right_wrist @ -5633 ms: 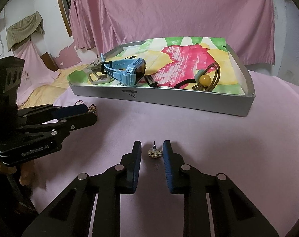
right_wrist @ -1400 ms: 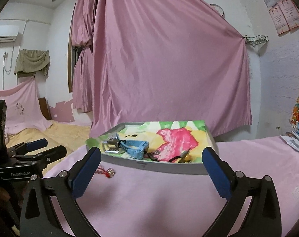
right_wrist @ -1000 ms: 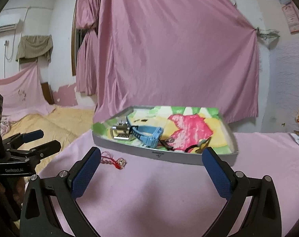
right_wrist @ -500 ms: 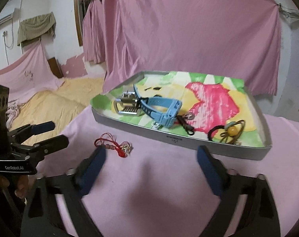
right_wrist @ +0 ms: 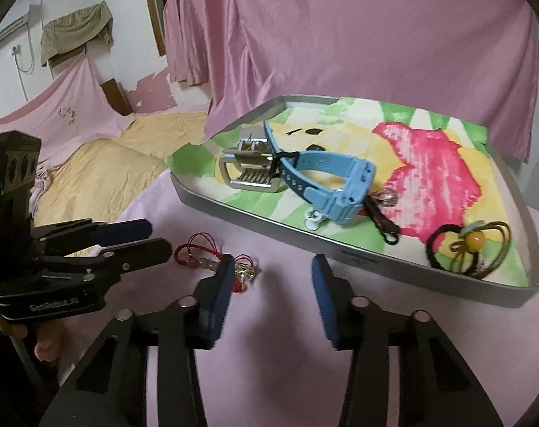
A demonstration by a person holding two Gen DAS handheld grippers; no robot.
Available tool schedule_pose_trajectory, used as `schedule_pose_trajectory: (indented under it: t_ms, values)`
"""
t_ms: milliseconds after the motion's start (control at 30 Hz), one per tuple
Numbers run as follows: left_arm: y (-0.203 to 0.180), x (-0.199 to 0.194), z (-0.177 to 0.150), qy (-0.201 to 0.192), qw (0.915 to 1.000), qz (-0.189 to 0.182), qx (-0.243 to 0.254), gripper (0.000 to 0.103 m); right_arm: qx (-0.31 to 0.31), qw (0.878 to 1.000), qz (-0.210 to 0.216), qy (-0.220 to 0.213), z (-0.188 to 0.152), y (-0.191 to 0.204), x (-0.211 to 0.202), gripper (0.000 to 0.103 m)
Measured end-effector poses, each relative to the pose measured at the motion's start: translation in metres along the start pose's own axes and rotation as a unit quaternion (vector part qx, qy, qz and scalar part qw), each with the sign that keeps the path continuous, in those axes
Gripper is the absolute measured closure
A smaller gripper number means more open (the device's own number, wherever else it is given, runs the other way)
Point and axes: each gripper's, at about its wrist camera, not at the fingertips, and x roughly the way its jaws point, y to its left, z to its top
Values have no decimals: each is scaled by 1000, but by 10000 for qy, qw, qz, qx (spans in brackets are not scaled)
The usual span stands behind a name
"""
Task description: Organize jewelry
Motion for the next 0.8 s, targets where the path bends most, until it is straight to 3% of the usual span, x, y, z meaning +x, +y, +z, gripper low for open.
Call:
schedule_pose_trajectory:
  t_ms: [167, 600, 800]
  values:
    - [1, 10, 4, 165, 9998, -94, -54, 68, -31, 9997, 125, 184, 4, 0, 13, 72]
    - [-5, 18, 7, 314, 9993, -208, 71, 85, -51, 9980, 419, 480, 10, 2, 32, 73]
    - [-11, 21, 6, 371, 9989, -186, 205, 96, -169, 9976, 426, 510, 11, 7, 32, 83]
